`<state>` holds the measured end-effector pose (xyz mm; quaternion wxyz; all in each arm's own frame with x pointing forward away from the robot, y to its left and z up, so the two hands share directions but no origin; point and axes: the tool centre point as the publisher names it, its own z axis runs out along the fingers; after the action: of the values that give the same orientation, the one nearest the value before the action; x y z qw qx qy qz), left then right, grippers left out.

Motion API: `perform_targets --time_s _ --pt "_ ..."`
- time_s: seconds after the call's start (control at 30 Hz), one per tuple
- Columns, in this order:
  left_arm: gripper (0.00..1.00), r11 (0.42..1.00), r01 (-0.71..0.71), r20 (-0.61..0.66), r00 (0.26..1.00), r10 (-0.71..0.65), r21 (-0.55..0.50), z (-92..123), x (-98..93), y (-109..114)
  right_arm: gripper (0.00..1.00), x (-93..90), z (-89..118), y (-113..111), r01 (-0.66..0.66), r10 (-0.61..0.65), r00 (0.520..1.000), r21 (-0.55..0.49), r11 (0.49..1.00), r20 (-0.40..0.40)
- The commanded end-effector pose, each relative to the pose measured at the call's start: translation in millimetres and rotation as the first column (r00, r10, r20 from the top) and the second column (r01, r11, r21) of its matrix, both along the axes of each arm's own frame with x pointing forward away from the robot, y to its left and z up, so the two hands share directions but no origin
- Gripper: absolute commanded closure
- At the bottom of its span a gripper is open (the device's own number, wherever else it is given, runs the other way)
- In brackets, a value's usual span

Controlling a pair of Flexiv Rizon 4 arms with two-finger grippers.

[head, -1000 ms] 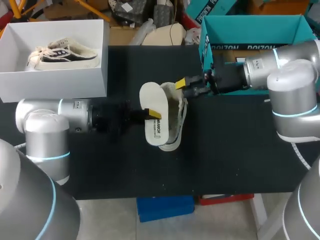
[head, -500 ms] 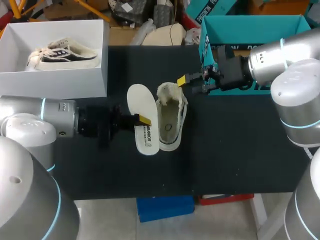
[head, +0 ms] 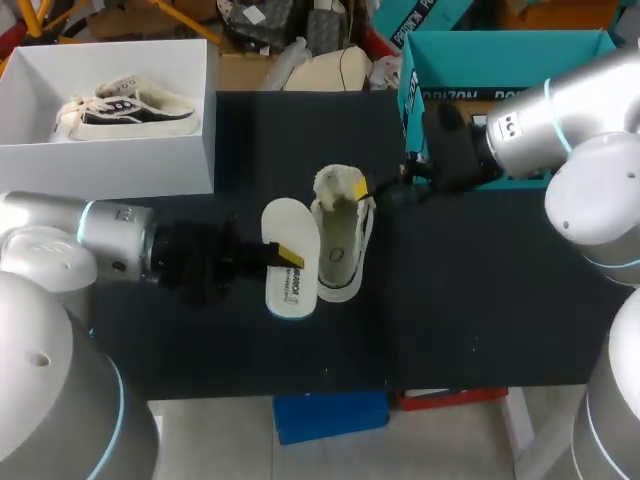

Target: Take the shoe out of the shoebox, open the shoe tongue, remove and reinsert the insole, then place the shoe into the shoebox

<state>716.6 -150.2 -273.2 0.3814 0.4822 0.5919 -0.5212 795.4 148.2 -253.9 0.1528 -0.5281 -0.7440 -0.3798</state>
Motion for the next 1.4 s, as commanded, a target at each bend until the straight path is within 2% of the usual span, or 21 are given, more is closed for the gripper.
perform_targets --time_s 0.03,0.17,0.37,0.5,0.7,0.8,0.93,1.1,1.4 --pt "1.0 0.99 0.139 -0.113 0.984 -0.136 0.023 4.8 -1.7 5.6 0.0 -23.4 4.6 -9.7 0.033 -0.031 0.999 -0.088 0.996 0.025" --pt "1.0 0.983 0.177 -0.158 0.973 -0.168 0.042 3.7 -11.0 5.3 0.0 -41.9 2.7 -12.9 0.011 0.0 0.997 -0.143 0.99 0.075" --pt "1.0 0.975 0.21 -0.208 0.959 -0.193 0.066 1.7 -18.0 3.7 0.0 -61.3 1.6 -23.6 -0.002 0.023 0.994 -0.185 0.983 0.106" --pt "1.0 0.959 0.273 -0.263 0.933 -0.244 0.076 1.9 -21.7 -2.0 0.0 -61.3 1.6 -23.6 -0.002 0.023 0.994 -0.185 0.983 0.106" --pt "1.0 0.893 0.398 -0.325 0.89 -0.319 0.213 -7.9 -27.5 -11.8 0.0 -61.3 1.6 -23.6 -0.002 0.023 0.994 -0.185 0.983 0.106" --pt "1.0 0.847 0.488 -0.364 0.844 -0.395 0.212 -11.5 -27.5 -15.3 0.0 -61.3 1.6 -23.6 -0.002 0.023 0.994 -0.185 0.983 0.106" --pt "1.0 0.787 0.574 -0.404 0.791 -0.46 0.226 -19.2 -22.6 -26.7 0.0 -61.3 1.6 -23.6 -0.002 0.023 0.994 -0.185 0.983 0.106" --pt "1.0 0.729 0.625 -0.415 0.763 -0.495 0.28 -32.2 -14.2 -39.5 0.0 -61.3 1.6 -23.6 -0.002 0.023 0.994 -0.185 0.983 0.106" --pt "1.0 0.715 0.611 -0.411 0.78 -0.472 0.34 -59.9 11.8 -48.7 0.0 -61.3 1.6 -23.6 -0.002 0.023 0.994 -0.185 0.983 0.106"
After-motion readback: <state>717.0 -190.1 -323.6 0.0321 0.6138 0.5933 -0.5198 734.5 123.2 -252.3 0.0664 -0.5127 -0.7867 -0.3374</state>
